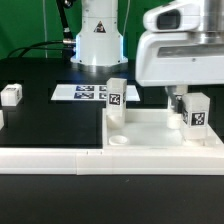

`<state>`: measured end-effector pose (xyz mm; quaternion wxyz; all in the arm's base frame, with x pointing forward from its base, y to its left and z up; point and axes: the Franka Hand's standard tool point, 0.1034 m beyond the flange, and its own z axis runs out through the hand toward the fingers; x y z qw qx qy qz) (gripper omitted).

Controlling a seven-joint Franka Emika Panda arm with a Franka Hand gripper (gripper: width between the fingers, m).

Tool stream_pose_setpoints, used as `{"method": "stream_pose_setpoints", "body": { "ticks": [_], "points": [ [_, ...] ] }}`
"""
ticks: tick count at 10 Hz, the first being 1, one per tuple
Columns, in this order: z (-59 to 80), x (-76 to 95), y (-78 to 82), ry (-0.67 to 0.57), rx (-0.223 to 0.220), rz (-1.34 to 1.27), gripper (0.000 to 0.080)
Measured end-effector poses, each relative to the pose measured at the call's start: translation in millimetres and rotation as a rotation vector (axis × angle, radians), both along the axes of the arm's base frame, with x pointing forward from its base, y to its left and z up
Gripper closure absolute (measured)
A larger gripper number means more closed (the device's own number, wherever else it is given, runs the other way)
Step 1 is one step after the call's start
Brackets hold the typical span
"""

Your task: Assemble square table

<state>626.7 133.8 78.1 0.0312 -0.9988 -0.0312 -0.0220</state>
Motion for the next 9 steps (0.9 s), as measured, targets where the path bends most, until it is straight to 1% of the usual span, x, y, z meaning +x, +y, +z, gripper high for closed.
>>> {"method": "stream_pose_setpoints", "body": {
  "ticks": [1,3,4,5,9],
  "points": [
    [-0.6,-0.1,-0.3,0.003,0.003,-0.042,0.0151],
    [-1.3,-0.2,-1.0,0.004,0.002,-0.043,0.0414],
    [-1.6,0.8,-7.8,0.009,-0.002,-0.151,0.0414],
    [-1.9,1.0,-9.5,0.014,0.001,-0.236,0.0502],
    [-1.8,1.7,-11.3,0.026,0.013,-0.516,0.0502]
  ]
}}
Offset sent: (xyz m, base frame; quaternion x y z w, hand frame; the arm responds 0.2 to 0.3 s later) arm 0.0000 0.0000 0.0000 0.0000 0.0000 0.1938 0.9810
